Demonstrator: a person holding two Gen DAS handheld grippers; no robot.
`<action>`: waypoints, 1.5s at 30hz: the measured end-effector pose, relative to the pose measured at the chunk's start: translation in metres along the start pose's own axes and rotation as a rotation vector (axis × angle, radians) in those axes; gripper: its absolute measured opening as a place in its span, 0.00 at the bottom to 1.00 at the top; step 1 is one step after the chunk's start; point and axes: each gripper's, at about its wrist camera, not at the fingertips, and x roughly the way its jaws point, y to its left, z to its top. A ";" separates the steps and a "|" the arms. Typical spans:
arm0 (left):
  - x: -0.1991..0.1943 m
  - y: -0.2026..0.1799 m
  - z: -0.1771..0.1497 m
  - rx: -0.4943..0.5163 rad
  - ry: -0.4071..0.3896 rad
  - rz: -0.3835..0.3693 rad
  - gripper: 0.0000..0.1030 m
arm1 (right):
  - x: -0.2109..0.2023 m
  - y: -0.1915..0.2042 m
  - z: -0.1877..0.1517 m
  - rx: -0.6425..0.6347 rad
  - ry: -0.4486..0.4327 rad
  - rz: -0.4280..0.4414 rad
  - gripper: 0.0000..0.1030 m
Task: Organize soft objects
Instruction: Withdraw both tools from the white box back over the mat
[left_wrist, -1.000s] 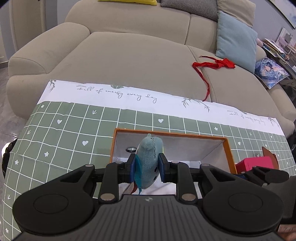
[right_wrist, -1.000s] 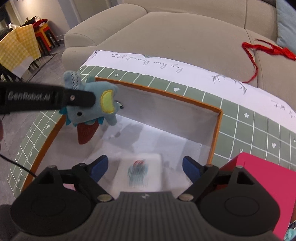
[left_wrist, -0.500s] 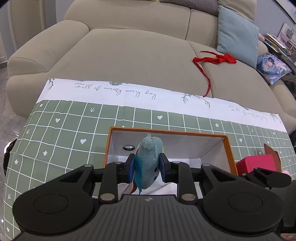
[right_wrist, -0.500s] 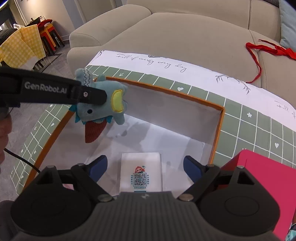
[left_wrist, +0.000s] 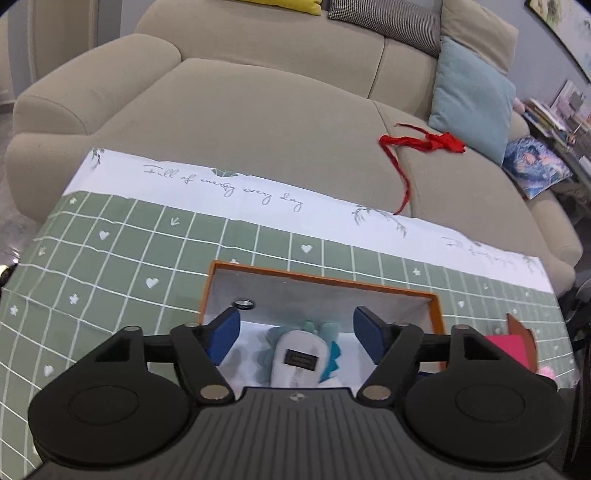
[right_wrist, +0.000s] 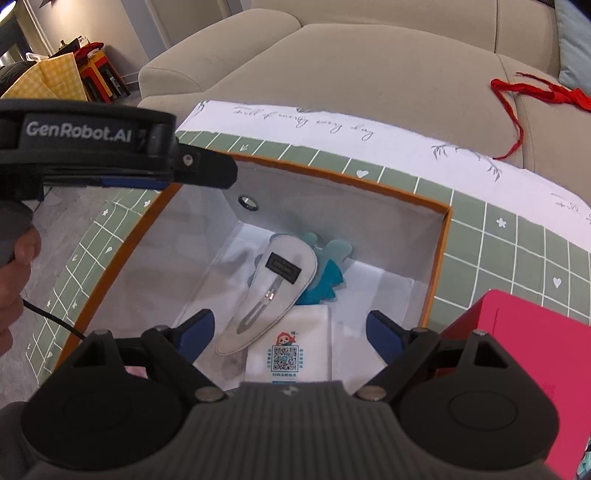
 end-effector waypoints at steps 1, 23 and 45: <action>-0.002 0.000 -0.001 -0.015 -0.007 -0.006 0.82 | -0.002 0.000 0.000 0.000 -0.008 -0.002 0.85; -0.098 -0.133 0.027 0.156 -0.131 0.023 0.84 | -0.108 -0.041 0.006 0.063 -0.167 0.012 0.88; -0.023 -0.307 -0.075 0.330 0.017 -0.222 0.83 | -0.184 -0.234 -0.101 0.373 -0.161 -0.249 0.88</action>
